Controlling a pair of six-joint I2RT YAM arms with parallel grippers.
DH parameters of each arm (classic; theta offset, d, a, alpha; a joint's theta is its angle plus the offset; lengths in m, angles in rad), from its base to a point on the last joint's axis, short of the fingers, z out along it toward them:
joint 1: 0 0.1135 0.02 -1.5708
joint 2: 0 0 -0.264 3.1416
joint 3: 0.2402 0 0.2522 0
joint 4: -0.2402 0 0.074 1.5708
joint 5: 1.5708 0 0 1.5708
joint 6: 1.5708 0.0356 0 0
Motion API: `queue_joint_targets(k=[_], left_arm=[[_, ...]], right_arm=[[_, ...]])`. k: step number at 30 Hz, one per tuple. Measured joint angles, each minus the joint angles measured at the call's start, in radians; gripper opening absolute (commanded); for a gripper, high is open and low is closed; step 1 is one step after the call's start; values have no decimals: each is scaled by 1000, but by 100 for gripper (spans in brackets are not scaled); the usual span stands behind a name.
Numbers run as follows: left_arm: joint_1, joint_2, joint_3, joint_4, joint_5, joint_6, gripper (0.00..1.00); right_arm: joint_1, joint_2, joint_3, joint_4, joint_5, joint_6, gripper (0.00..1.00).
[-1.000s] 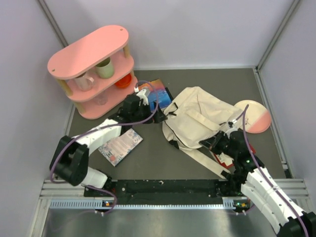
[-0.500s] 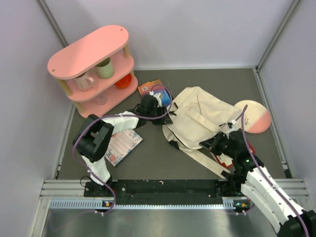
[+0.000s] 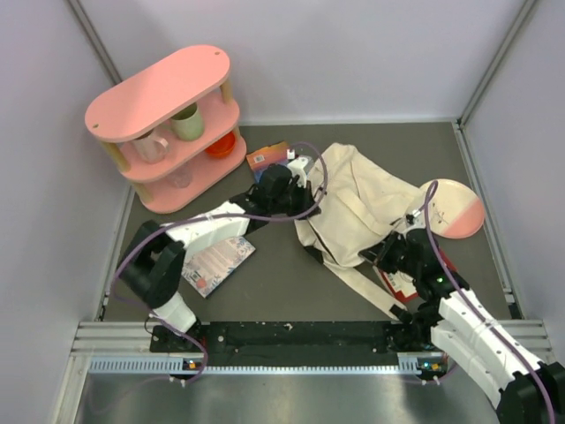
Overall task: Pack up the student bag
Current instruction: Adjust the student bag at the center of the board.
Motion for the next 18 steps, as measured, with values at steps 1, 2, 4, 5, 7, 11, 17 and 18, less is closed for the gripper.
queue_joint_targets(k=[1, 2, 4, 5, 7, 11, 17, 18], left_arm=[[-25, -35, 5, -7, -31, 35, 0], [-54, -80, 6, -13, -60, 68, 0], [-112, -182, 4, -13, -121, 128, 0], [-135, -236, -4, -6, -146, 148, 0], [-174, -345, -47, 23, -177, 168, 0], [-220, -552, -216, 71, -279, 160, 0], [-271, -772, -536, 85, -455, -15, 1], [-280, -791, -577, 83, -471, -49, 10]], right_arm=[[0, 9, 6, 3, 6, -7, 1], [0, 19, 13, 5, 10, -14, 1], [0, 43, 19, 21, 16, -23, 1], [2, 58, 25, 34, 16, -27, 1], [6, 88, 46, 69, 10, -34, 1], [19, 152, 134, 117, 1, -77, 1], [21, 259, 239, 127, -25, -163, 3], [21, 283, 258, 127, -39, -173, 7]])
